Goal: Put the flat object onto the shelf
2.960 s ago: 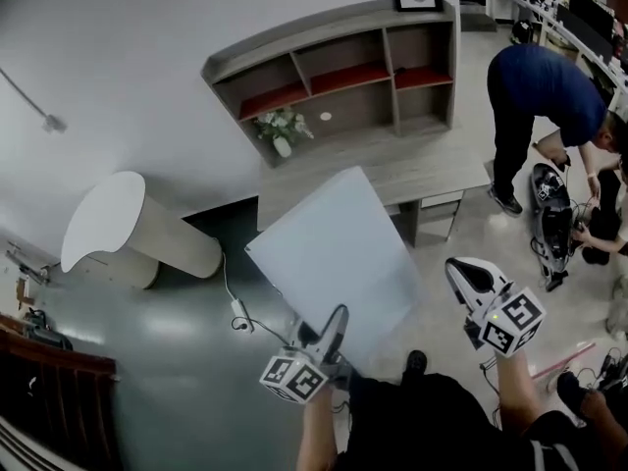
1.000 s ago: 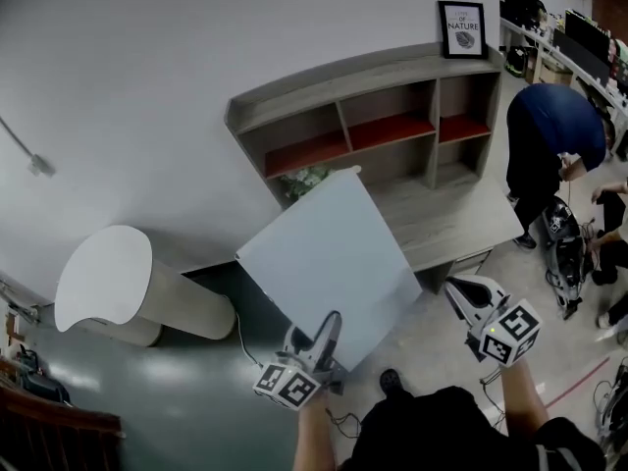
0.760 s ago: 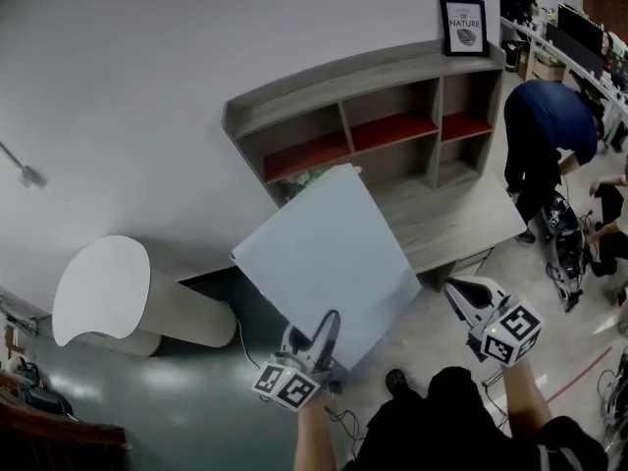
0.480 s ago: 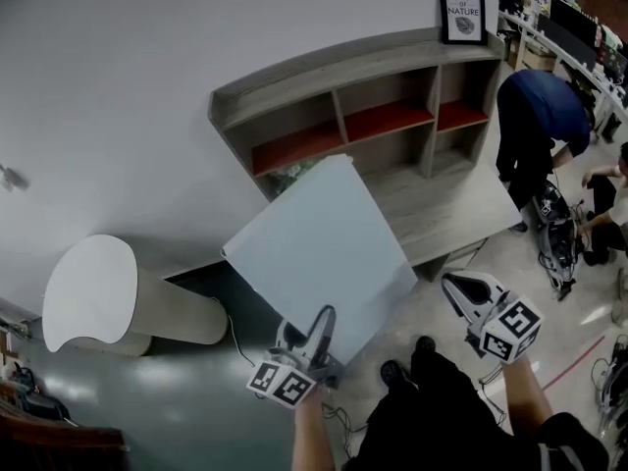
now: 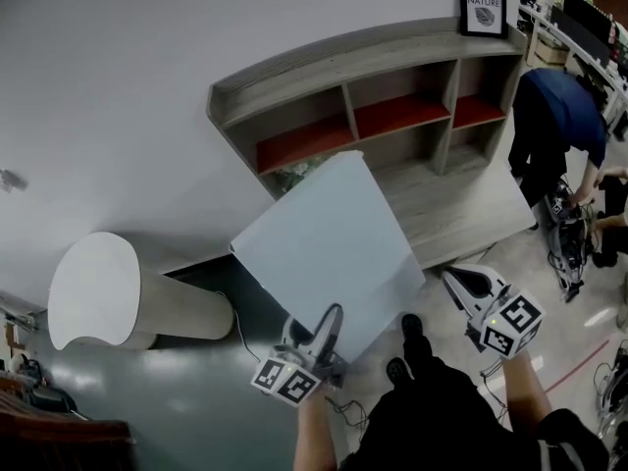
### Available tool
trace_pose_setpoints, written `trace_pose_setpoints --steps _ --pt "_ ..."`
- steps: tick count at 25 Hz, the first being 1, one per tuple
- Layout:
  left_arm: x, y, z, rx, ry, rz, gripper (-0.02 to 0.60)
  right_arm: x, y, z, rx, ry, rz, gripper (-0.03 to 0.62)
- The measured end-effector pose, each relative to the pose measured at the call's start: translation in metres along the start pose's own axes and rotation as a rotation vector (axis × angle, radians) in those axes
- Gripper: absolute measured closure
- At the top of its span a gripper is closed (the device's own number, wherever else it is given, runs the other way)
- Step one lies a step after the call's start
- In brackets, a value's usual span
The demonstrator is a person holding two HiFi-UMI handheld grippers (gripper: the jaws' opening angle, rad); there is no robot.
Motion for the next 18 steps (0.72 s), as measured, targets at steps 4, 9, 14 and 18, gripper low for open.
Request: trace_pose_setpoints --steps 4,9,14,18 --pt "0.006 -0.020 0.011 0.011 -0.026 0.010 0.285 -0.019 -0.021 0.011 -0.019 -0.003 0.022 0.583" --pt "0.008 -0.052 0.032 0.014 -0.052 -0.008 0.285 -0.053 -0.045 0.027 -0.043 -0.008 0.036 0.583" --pt "0.003 -0.080 0.047 0.008 -0.093 -0.009 0.285 -0.086 -0.060 0.039 -0.064 -0.018 0.057 0.583" --pt "0.004 -0.099 0.062 -0.021 -0.120 -0.008 0.285 -0.104 -0.071 0.052 -0.090 -0.017 0.102 0.583"
Point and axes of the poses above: the fingertips, and each gripper's own axes: y backward along the fingers, x to its left, z out of its top, the point moved 4 cm from there along y, backward along the fingers, and after that the axes turned 5 degrees about z, right-handed, at the moved point
